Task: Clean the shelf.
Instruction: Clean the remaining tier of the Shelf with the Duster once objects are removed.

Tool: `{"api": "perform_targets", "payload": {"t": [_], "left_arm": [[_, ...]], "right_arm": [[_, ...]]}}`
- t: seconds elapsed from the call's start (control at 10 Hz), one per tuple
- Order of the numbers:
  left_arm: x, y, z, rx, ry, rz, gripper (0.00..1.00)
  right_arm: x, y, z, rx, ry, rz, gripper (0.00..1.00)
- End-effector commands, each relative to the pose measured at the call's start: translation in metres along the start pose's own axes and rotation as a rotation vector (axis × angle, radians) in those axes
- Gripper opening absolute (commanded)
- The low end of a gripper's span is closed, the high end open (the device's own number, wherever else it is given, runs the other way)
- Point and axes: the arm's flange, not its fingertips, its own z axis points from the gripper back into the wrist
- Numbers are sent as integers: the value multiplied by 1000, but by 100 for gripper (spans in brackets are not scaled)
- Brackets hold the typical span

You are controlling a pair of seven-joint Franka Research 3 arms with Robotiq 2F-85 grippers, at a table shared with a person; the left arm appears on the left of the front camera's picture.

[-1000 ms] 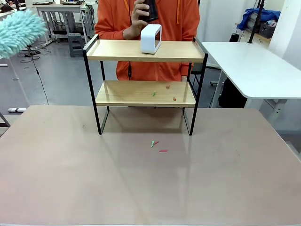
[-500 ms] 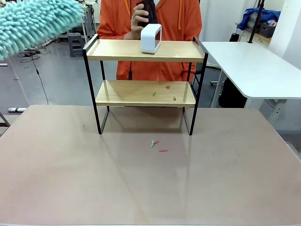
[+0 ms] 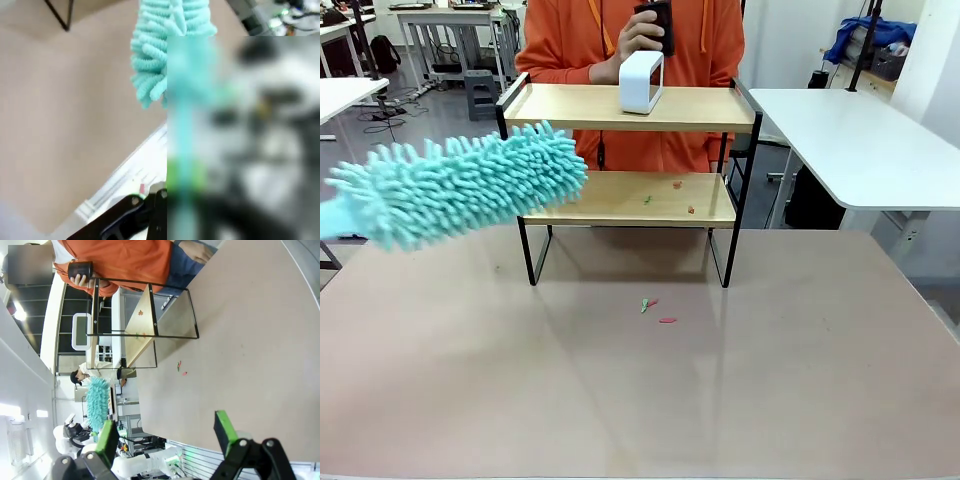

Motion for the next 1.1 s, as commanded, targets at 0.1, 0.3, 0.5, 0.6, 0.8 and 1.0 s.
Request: {"api": "perform_targets", "payload": {"t": [0.1,0.3,0.5,0.6,0.8,1.0], "left_arm": [[27,-14,-69,119,-30,21,12],[18,-5,-51,112,-2,-3,12],[18,-5,-51,112,-2,-3,12],[18,-5,-51,112,-2,-3,12],[22,-3,-55,116,-5,8,12],[45,-11,-75,94,-60,87,12]], "right_arm": [[3,2,0,21,-10,25,100],[3,2,0,21,-10,25,100],[3,2,0,21,-10,25,100],[3,2,0,21,-10,25,100],[3,2,0,21,-10,25,100],[3,2,0,21,-10,25,100]]}}
